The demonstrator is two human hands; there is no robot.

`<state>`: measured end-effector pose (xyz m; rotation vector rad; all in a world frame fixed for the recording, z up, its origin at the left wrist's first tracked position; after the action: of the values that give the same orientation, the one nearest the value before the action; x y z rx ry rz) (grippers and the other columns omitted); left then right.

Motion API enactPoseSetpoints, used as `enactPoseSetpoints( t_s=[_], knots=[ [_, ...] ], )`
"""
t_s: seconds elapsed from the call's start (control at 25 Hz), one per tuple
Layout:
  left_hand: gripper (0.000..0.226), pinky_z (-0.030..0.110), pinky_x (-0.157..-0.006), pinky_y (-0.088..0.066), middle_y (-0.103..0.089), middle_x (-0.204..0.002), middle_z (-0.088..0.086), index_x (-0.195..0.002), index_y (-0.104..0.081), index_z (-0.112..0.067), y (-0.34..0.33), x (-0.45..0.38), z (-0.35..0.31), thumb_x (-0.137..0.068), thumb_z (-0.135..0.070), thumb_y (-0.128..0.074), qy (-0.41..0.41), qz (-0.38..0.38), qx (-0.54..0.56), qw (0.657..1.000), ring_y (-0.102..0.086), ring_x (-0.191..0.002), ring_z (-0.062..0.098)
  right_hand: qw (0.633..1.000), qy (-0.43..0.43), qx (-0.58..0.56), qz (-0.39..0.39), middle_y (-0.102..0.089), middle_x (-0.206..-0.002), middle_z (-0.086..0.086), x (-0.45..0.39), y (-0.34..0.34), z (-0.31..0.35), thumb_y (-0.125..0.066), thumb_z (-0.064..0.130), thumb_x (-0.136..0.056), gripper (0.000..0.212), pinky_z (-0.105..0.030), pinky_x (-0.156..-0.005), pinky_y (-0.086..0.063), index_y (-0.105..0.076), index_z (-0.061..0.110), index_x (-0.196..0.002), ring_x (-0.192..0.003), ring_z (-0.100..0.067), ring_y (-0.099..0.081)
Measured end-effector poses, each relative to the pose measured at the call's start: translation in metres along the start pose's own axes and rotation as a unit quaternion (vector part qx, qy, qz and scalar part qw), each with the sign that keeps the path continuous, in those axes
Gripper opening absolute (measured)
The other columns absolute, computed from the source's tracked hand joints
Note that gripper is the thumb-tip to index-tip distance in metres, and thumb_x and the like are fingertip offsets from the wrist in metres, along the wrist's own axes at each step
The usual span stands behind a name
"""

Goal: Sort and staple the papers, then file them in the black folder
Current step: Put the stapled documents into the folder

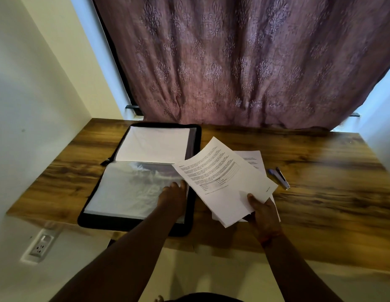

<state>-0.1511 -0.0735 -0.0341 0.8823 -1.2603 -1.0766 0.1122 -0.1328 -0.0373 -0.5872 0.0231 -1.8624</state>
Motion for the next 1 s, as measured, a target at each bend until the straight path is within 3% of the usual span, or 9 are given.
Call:
enactPoseSetpoints(
  t_s=[0.12,0.28,0.36,0.44,0.52,0.6,0.76,1.0],
  knots=[
    [0.031,0.04,-0.091,-0.049,-0.06,-0.124,0.013,-0.123,-0.051,-0.007,0.011,-0.008,0.01,-0.093,-0.01,-0.051,0.011,-0.02,0.061,0.998,-0.059,-0.114,0.032,1.0,0.0,-0.002,-0.005,-0.061,-0.12,-0.009,0.002,0.0,-0.002,-0.059,0.013,-0.094,0.027,-0.064,-0.081,-0.053,-0.056,0.031,-0.113,-0.108,-0.034,-0.061],
    [0.028,0.038,-0.093,-0.049,-0.06,-0.125,0.016,-0.117,-0.06,-0.007,0.006,-0.009,0.03,-0.093,-0.015,-0.048,0.063,-0.013,0.17,0.983,-0.059,-0.115,0.034,1.0,0.019,0.0,-0.022,-0.062,-0.121,-0.011,0.001,0.009,0.0,-0.06,0.017,-0.094,0.029,-0.062,-0.081,-0.054,-0.055,0.024,-0.122,-0.11,-0.036,-0.061],
    [0.025,0.037,-0.09,-0.05,-0.061,-0.122,0.014,-0.113,-0.06,-0.01,0.004,-0.01,0.037,-0.092,-0.02,-0.051,0.076,-0.015,0.218,0.973,-0.06,-0.111,0.034,0.999,0.029,-0.001,-0.033,-0.063,-0.12,-0.01,0.005,0.014,0.004,-0.069,0.029,-0.086,0.032,-0.062,-0.085,-0.053,-0.058,0.026,-0.116,-0.11,-0.036,-0.061],
    [0.022,0.037,-0.085,-0.052,-0.062,-0.116,0.011,-0.108,-0.058,-0.013,0.003,-0.013,0.04,-0.092,-0.027,-0.055,0.077,-0.026,0.241,0.967,-0.062,-0.105,0.031,0.999,0.032,0.011,-0.033,-0.064,-0.118,-0.008,0.012,0.019,0.007,-0.085,0.056,-0.058,0.064,-0.059,-0.087,-0.053,-0.059,0.03,-0.111,-0.108,-0.033,-0.063],
    [0.026,0.037,-0.082,-0.053,-0.064,-0.111,0.009,-0.106,-0.058,-0.014,0.0,-0.015,0.041,-0.091,-0.035,-0.06,0.078,-0.038,0.26,0.962,-0.062,-0.101,0.029,0.999,0.042,0.02,-0.025,-0.065,-0.118,-0.006,0.016,0.021,0.006,-0.086,0.068,-0.038,0.087,-0.053,-0.086,-0.055,-0.058,0.031,-0.112,-0.106,-0.029,-0.065],
    [0.029,0.035,-0.079,-0.052,-0.066,-0.108,0.01,-0.105,-0.06,-0.013,-0.004,-0.017,0.041,-0.093,-0.039,-0.059,0.092,-0.052,0.302,0.947,-0.063,-0.099,0.03,0.998,0.048,0.022,-0.028,-0.065,-0.118,-0.006,0.018,0.025,0.002,-0.086,0.064,-0.047,0.084,-0.053,-0.085,-0.056,-0.057,0.029,-0.117,-0.105,-0.029,-0.065],
    [0.027,0.034,-0.081,-0.047,-0.066,-0.112,0.018,-0.105,-0.063,-0.007,-0.006,-0.019,0.043,-0.1,-0.024,-0.042,0.149,-0.079,0.396,0.902,-0.062,-0.101,0.036,0.996,0.06,0.054,-0.047,-0.064,-0.117,-0.009,0.021,0.031,-0.001,-0.065,0.026,-0.09,0.03,-0.058,-0.089,-0.053,-0.054,0.028,-0.119,-0.106,-0.033,-0.064],
    [0.02,0.04,-0.079,-0.054,-0.066,-0.108,0.016,-0.11,-0.055,-0.006,0.001,-0.016,0.04,-0.099,-0.019,-0.044,0.17,-0.104,0.413,0.889,-0.066,-0.096,0.036,0.992,0.05,0.111,-0.013,-0.066,-0.111,-0.011,0.025,0.027,-0.001,-0.057,0.021,-0.096,0.028,-0.047,-0.077,-0.059,-0.052,0.019,-0.123,-0.097,-0.03,-0.068]
  ],
)
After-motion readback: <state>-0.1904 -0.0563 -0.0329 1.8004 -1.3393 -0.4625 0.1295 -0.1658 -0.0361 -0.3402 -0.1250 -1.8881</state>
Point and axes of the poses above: each hand's wrist, its own x-axis away from the middle knuckle, its own y-axis out of the back of the hand, z = x × y, the point moved 5 cm from there along -x, towards the middle knuckle
